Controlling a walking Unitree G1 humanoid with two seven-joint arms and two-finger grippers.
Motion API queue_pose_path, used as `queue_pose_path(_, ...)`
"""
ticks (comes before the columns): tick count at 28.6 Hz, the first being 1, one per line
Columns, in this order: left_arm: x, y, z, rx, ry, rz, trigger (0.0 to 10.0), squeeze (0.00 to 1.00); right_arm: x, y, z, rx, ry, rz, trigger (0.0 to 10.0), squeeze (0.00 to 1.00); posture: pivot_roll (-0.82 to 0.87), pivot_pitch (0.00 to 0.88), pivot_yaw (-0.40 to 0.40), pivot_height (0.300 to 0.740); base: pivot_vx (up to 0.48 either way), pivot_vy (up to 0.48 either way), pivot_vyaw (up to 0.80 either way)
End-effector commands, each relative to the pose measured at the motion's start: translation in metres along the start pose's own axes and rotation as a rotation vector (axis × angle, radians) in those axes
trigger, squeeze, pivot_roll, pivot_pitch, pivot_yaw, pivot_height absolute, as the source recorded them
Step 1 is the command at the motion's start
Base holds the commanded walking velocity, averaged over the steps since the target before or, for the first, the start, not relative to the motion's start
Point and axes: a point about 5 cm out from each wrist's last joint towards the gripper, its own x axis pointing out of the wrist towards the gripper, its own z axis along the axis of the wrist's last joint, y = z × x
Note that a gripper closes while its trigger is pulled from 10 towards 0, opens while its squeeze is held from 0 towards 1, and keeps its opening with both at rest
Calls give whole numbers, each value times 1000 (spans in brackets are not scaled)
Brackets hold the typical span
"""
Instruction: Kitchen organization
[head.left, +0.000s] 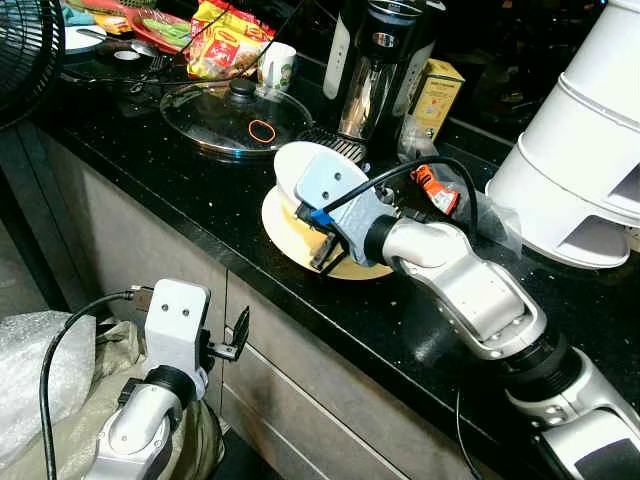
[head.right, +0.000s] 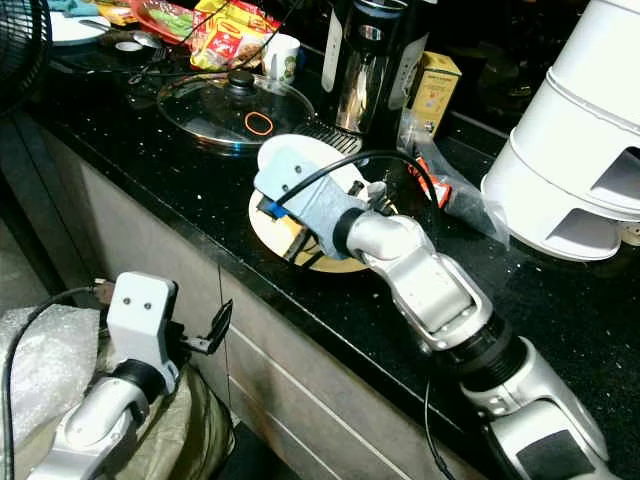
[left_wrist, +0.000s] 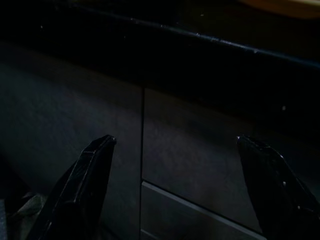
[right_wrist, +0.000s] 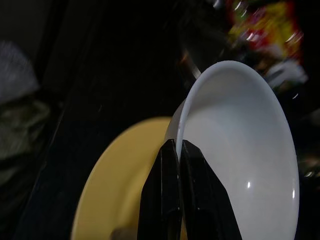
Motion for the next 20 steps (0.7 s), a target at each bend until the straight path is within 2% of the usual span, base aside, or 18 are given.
queue_pose_path(1, 2, -3, -1, -1, -6, -13, 10000, 0, -4, -12, 4, -13, -41, -79, 0, 0, 153, 7, -171, 740, 0, 0, 0)
queue_pose_path(8, 9, -2, 9, 27, -56, -11, 10000, 0, -10, -28, 12, 10, -118, -204, 0, 0, 150, 5, -172, 740, 0, 0, 0)
queue_pose_path(11, 12, -7, 22, 51, -116, -49, 10000, 0, -21, -43, 12, 61, -169, -322, 0, 0, 151, 12, -174, 740, 0, 0, 0)
queue_pose_path(14, 12, -9, 27, 48, -137, -65, 10000, 0, -24, -46, 10, 85, -181, -357, 0, 0, 150, 14, -175, 740, 0, 0, 0)
queue_pose_path(17, 13, -26, 45, 58, -209, -166, 10000, 0, -36, -55, 1, 171, -208, -458, 0, 0, 148, 17, -173, 740, 0, 0, 0)
queue_pose_path(20, 11, -33, 51, 65, -237, -208, 10000, 0, -39, -56, -3, 195, -213, -487, 0, 0, 147, 19, -171, 740, 0, 0, 0)
